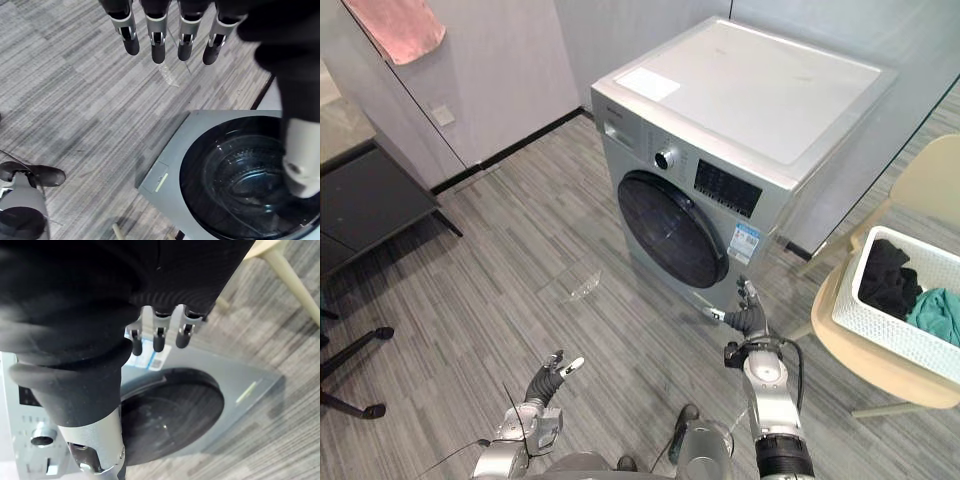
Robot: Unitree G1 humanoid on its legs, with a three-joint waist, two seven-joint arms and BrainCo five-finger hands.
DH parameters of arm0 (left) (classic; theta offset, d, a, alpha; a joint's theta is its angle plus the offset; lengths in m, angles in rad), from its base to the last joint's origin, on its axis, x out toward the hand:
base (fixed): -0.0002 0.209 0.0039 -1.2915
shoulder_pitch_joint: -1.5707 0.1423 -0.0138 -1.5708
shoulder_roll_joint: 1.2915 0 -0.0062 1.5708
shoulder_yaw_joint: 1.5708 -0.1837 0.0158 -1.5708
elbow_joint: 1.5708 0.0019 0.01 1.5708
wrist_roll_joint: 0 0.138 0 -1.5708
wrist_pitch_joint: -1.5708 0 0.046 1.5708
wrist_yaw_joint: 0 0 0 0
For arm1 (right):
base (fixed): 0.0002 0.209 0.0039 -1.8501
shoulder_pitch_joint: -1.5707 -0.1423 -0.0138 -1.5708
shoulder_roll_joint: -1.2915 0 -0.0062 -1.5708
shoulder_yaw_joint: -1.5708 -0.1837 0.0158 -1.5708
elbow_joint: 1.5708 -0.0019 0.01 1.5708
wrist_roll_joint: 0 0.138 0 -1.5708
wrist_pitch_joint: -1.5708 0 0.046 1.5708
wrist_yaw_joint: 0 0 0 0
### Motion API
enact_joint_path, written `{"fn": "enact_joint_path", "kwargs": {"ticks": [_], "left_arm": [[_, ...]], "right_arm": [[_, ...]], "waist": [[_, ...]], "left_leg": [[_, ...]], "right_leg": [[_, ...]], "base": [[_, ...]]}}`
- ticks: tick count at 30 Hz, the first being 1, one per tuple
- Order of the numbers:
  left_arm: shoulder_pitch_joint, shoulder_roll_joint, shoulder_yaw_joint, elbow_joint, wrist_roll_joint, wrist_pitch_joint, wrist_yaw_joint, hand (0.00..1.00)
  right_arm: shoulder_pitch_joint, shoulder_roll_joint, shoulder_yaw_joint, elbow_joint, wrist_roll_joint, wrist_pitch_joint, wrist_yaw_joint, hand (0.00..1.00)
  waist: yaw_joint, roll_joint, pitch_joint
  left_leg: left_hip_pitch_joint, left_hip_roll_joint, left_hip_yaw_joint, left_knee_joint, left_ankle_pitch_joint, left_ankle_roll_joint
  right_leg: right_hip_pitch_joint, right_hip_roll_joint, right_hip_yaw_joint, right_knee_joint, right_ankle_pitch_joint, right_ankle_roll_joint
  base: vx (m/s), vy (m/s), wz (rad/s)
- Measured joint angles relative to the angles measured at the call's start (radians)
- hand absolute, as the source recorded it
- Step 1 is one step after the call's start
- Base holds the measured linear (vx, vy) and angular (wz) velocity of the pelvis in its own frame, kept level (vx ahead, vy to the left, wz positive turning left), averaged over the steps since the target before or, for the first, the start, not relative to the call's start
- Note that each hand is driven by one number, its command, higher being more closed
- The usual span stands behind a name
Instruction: Pick up the laundry basket with both hands and put the clothes into the washing machine.
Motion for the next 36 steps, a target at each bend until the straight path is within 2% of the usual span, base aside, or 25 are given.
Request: {"fn": "enact_joint_path", "kwargs": {"ticks": [1, 2, 3, 4, 6, 7, 8, 10, 11, 13, 14, 15, 16, 17, 20, 22, 24, 29, 33, 36], "left_arm": [[0.015, -0.003, 0.000, 0.001, 0.000, 0.000, 0.000, 0.00], [0.022, -0.004, 0.000, 0.005, 0.000, 0.000, 0.000, 0.00], [0.021, -0.003, 0.002, 0.026, 0.000, 0.002, 0.002, 0.00], [0.019, -0.002, 0.005, 0.036, 0.000, 0.003, 0.003, 0.00], [0.015, -0.007, 0.006, 0.036, 0.000, 0.003, 0.004, 0.00], [0.012, -0.015, 0.008, 0.036, 0.000, 0.003, 0.007, 0.00], [0.012, -0.017, 0.009, 0.036, 0.000, 0.003, 0.007, 0.00], [0.019, -0.020, 0.009, 0.033, 0.000, 0.003, 0.010, 0.00], [0.022, -0.021, 0.009, 0.033, 0.000, 0.003, 0.014, 0.00], [0.025, -0.028, 0.011, 0.033, 0.000, 0.003, 0.023, 0.00], [0.021, -0.043, 0.019, 0.037, 0.000, 0.003, 0.024, 0.00], [0.004, -0.041, 0.019, 0.036, 0.000, 0.003, 0.024, 0.00], [-0.006, -0.038, 0.019, 0.034, 0.000, 0.002, 0.024, 0.00], [-0.024, -0.029, 0.018, 0.032, 0.001, 0.001, 0.024, 0.00], [-0.019, -0.011, 0.014, 0.029, 0.001, 0.001, 0.025, 0.00], [0.002, 0.019, 0.014, 0.022, 0.001, 0.000, 0.026, 0.00], [0.021, 0.029, 0.014, -0.002, 0.002, -0.003, 0.025, 0.00], [0.035, 0.018, -0.041, -0.018, 0.008, -0.007, 0.014, 0.00], [0.037, 0.018, -0.051, -0.060, 0.021, -0.014, -0.008, 0.00], [0.032, 0.017, -0.053, -0.066, 0.017, -0.020, -0.021, 0.00]], "right_arm": [[0.020, -0.001, 0.015, 0.000, -0.004, 0.000, 0.000, 0.00], [0.030, 0.000, 0.020, 0.000, -0.004, 0.000, -0.001, 0.00], [0.049, 0.015, 0.033, 0.001, -0.005, 0.001, -0.002, 0.00], [0.066, 0.028, 0.033, 0.000, -0.006, 0.001, -0.002, 0.00], [0.103, 0.044, 0.034, 0.000, -0.015, 0.002, -0.001, 0.00], [0.125, 0.050, 0.040, 0.001, -0.024, 0.005, 0.000, 0.00], [0.130, 0.052, 0.050, 0.002, -0.027, 0.006, 0.001, 0.00], [0.141, 0.049, 0.121, 0.003, -0.037, 0.005, 0.016, 0.00], [0.143, 0.048, 0.170, 0.006, -0.042, 0.005, 0.032, 0.00], [0.148, 0.048, 0.215, 0.012, -0.043, 0.005, 0.057, 0.00], [0.145, 0.044, 0.229, 0.018, -0.044, 0.003, 0.072, 0.00], [0.146, 0.059, 0.227, 0.030, -0.045, 0.003, 0.079, 0.00], [0.145, 0.065, 0.228, 0.035, -0.046, 0.003, 0.085, 0.00], [0.135, 0.076, 0.228, 0.043, -0.069, 0.003, 0.089, 0.00], [0.086, 0.076, 0.227, 0.045, -0.098, 0.003, 0.085, 0.00], [0.023, 0.071, 0.197, 0.062, -0.143, 0.000, 0.066, 0.00], [-0.027, 0.058, 0.145, 0.074, -0.179, -0.001, 0.040, 0.00], [-0.168, -0.096, -0.009, 0.093, -0.244, 0.002, -0.050, 0.00], [-0.272, -0.175, -0.061, 0.134, -0.254, 0.013, -0.108, 0.00], [-0.287, -0.184, -0.068, 0.131, -0.265, 0.026, -0.119, 0.00]], "waist": [[0.002, 0.017, 0.005], [0.002, 0.021, 0.006], [0.004, 0.027, 0.006], [0.000, 0.021, 0.009], [-0.002, 0.010, 0.012], [-0.001, 0.006, 0.014], [-0.002, 0.006, 0.014], [-0.001, 0.006, 0.014], [0.002, 0.011, 0.013], [0.003, 0.026, 0.005], [-0.002, 0.065, -0.005], [-0.005, 0.050, -0.002], [-0.001, 0.038, -0.004], [0.004, 0.022, -0.007], [0.012, 0.019, -0.008], [0.026, 0.025, -0.007], [0.028, 0.029, -0.007], [0.034, 0.050, 0.001], [0.029, 0.063, 0.024], [0.029, 0.070, 0.042]], "left_leg": [[-0.037, 0.083, 0.048, 0.170, 0.041, -0.001], [-0.046, 0.115, 0.070, 0.221, 0.058, 0.002], [-0.054, 0.169, 0.120, 0.306, 0.057, 0.017], [-0.068, 0.214, 0.173, 0.351, 0.037, 0.047], [-0.080, 0.259, 0.207, 0.346, 0.015, 0.071], [-0.083, 0.268, 0.191, 0.283, 0.014, 0.072], [-0.084, 0.267, 0.174, 0.240, 0.014, 0.072], [-0.070, 0.233, 0.073, 0.012, 0.018, 0.061], [-0.055, 0.206, -0.006, -0.112, 0.036, 0.034], [-0.025, 0.189, -0.076, -0.254, 0.103, -0.025], [-0.021, 0.194, -0.098, -0.309, 0.172, -0.060], [0.000, 0.173, -0.097, -0.349, 0.158, -0.077], [0.005, 0.160, -0.095, -0.374, 0.158, -0.077], [0.008, 0.125, -0.093, -0.413, 0.158, -0.077], [0.019, 0.083, -0.089, -0.454, 0.160, -0.074], [0.036, 0.072, -0.075, -0.489, 0.168, -0.062], [0.038, 0.066, -0.073, -0.531, 0.189, -0.047], [-0.016, 0.040, -0.069, -0.625, 0.253, -0.039], [-0.048, 0.026, -0.070, -0.685, 0.298, -0.036], [-0.059, 0.025, -0.076, -0.690, 0.306, -0.032]], "right_leg": [[0.042, 0.035, 0.007, -0.011, -0.014, -0.026], [0.055, 0.047, 0.016, -0.011, -0.022, -0.034], [0.078, 0.057, 0.040, -0.014, -0.033, -0.043], [0.092, 0.056, 0.066, -0.029, -0.034, -0.044], [0.104, 0.040, 0.098, -0.050, -0.029, -0.038], [0.111, 0.032, 0.123, -0.069, -0.020, -0.025], [0.114, 0.029, 0.134, -0.079, -0.015, -0.019], [0.116, 0.019, 0.179, -0.099, 0.005, 0.014], [0.115, 0.020, 0.205, -0.104, 0.012, 0.026], [0.116, 0.028, 0.229, -0.113, 0.023, 0.047], [0.123, 0.047, 0.228, -0.131, 0.033, 0.074], [0.135, 0.034, 0.222, -0.156, 0.048, 0.098], [0.136, 0.021, 0.217, -0.166, 0.055, 0.110], [0.137, -0.006, 0.206, -0.187, 0.070, 0.132], [0.138, -0.045, 0.202, -0.206, 0.086, 0.156], [0.137, -0.052, 0.209, -0.213, 0.097, 0.164], [0.123, -0.053, 0.204, -0.217, 0.105, 0.166], [0.021, -0.068, 0.218, -0.215, 0.136, 0.166], [-0.040, -0.074, 0.219, -0.216, 0.156, 0.166], [-0.046, -0.077, 0.208, -0.216, 0.157, 0.166]], "base": [[0.24, -0.119, -0.47], [0.23, -0.043, -0.62], [0.21, -0.001, -0.62], [0.20, 0.004, -0.60], [0.19, 0.025, -0.48], [0.18, 0.069, -0.46], [0.14, 0.095, -0.54], [0.11, 0.149, -0.65], [0.15, 0.242, -0.70], [0.14, 0.253, -0.50], [0.14, 0.298, -0.09], [0.12, 0.289, 0.09], [0.08, 0.309, 0.40], [0.03, 0.234, 0.32], [-0.01, 0.163, 0.15], [-0.06, 0.083, -0.05], [-0.09, 0.007, 0.03], [-0.11, 0.003, -0.02], [-0.04, 0.020, 0.01], [0.01, 0.017, 0.10]]}}
